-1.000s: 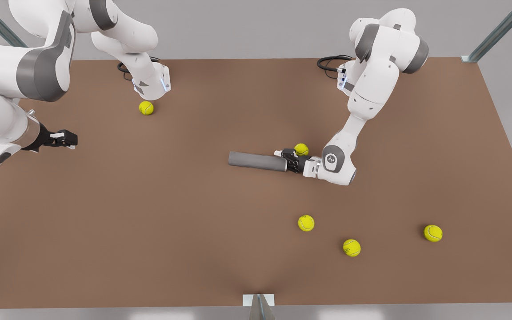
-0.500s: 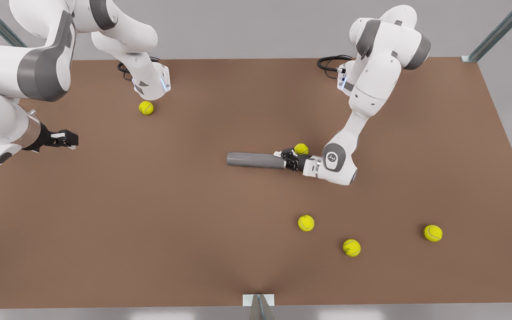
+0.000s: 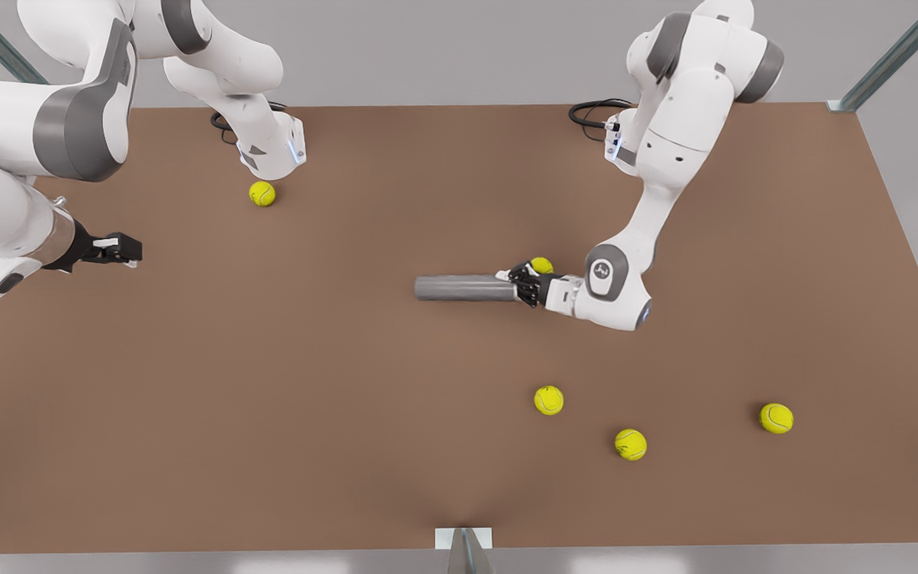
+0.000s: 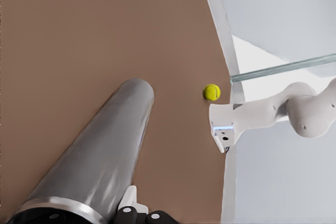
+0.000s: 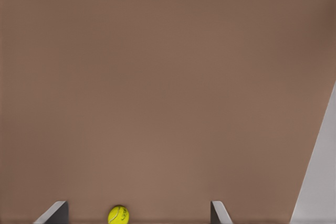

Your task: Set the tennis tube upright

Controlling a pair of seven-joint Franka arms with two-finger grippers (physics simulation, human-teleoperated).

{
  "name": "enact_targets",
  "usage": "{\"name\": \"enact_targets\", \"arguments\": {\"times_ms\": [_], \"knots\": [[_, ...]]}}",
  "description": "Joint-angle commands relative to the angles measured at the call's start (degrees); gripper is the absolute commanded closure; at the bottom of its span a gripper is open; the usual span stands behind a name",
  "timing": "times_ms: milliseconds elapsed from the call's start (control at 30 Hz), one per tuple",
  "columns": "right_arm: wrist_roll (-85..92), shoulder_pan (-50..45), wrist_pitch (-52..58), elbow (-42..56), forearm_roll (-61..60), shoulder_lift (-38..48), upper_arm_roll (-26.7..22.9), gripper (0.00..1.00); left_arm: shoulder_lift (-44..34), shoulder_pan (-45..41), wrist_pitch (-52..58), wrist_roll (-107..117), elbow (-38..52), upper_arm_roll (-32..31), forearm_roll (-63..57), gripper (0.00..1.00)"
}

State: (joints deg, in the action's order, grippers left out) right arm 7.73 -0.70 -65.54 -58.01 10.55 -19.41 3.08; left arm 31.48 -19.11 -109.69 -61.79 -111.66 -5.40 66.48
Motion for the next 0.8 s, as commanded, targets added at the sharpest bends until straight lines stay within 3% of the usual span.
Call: {"name": "enact_targets", "arguments": {"times_ms": [0, 333, 433, 767], "knots": [[-0.17, 0.00, 0.06, 0.09, -0.01, 0.08, 0.00, 0.00, -0.81, -0.05, 0.36, 10.02, 0.04, 0.21, -1.62, 0.79], [-0.17, 0.17, 0.06, 0.00, -0.01, 0.08, 0.00, 0.00, -9.60, -0.05, 0.27, 22.15, 0.13, 2.41, -12.51, 0.79], [-0.34, 0.53, -0.11, 0.00, -0.10, 0.08, 0.00, 0.00, -10.92, 0.04, 0.27, 23.02, 1.18, 5.40, -15.76, 0.79], [0.36, 4.75, -4.25, -1.05, -5.55, -1.42, 0.08, 0.00, -13.29, 0.04, 0.27, 33.92, 7.16, 6.19, -29.74, 0.79]]}}
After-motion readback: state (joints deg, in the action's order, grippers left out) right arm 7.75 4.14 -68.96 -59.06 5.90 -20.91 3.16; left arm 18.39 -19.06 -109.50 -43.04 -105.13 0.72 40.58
